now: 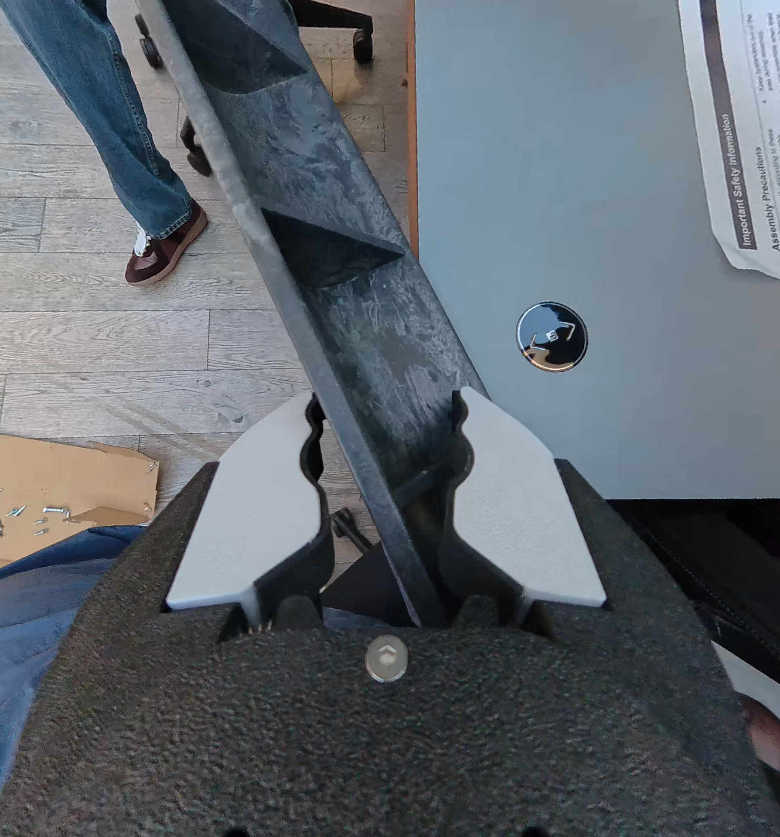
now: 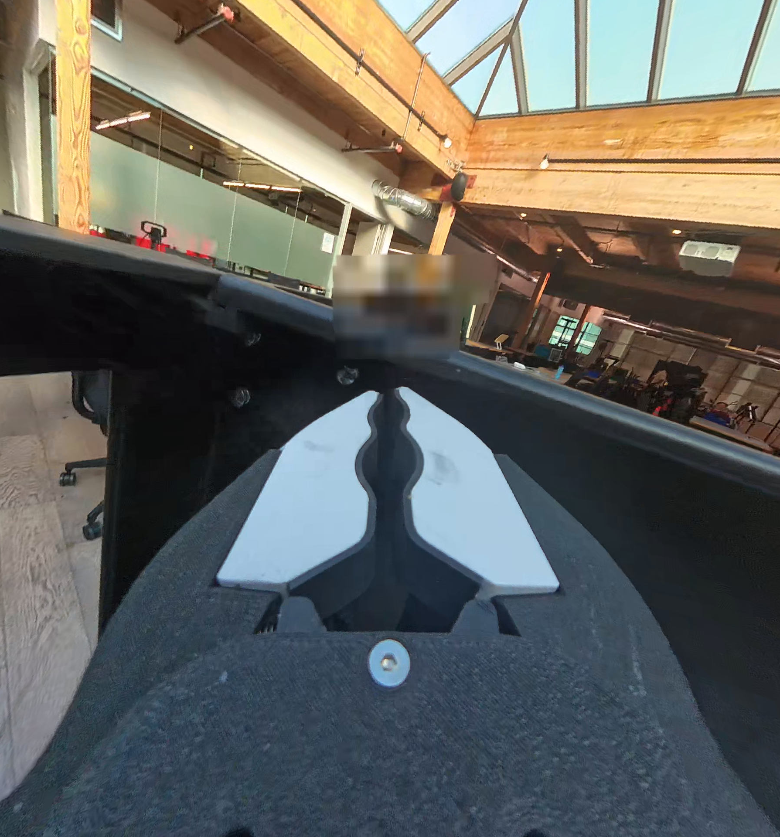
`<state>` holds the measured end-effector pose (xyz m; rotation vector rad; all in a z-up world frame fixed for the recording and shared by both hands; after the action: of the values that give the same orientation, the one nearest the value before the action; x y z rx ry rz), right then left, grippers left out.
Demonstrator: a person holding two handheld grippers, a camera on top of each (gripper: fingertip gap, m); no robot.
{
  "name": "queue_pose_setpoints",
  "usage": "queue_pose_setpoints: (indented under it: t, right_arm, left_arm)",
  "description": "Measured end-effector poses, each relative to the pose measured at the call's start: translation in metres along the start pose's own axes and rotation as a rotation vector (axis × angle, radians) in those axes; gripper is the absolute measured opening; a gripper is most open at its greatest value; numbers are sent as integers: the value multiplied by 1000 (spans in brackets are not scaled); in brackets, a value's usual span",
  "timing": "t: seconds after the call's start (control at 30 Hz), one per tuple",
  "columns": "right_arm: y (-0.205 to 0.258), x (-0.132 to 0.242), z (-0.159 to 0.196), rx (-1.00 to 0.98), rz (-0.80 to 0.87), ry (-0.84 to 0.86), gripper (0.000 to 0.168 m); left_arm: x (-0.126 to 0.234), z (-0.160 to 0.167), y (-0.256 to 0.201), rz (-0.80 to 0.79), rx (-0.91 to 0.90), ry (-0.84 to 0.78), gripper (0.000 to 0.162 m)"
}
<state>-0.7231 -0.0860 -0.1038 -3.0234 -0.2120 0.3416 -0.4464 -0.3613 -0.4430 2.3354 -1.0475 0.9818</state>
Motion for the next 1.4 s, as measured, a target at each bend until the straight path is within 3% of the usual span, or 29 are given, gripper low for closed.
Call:
queue_pose_setpoints:
  t: [0.23,0.5,0.63,0.93,1.4]
  right_arm:
    - [-22,138,-6,60,-10,203,5]
    - [14,321,68,181,38,473,12]
    - [28,410,97,153,74,577,19]
    - [61,586,92,39,229,547,23]
    - [106,835,58,-69,521,466,23]
  left_arm:
    - [9,2,0,134,69,-104,77]
    - [56,0,-2,86,-26,-368,82]
    - [86,17,-8,159,-31,-511,79]
    - [126,75,-46,273,-27,-580,79]
    - [178,159,-169,434,-215,-534,79]
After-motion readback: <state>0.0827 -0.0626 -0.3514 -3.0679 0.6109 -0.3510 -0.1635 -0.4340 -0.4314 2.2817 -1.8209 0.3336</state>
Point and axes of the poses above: each gripper's, where its closed fingertips meet, x back along the fingers, z out of its underside, y = z × x across the jaws, the point moved 7 cm from there along x, back along the fingers, and after that the axes turned 11 degrees about -x, right-handed, at the moved point
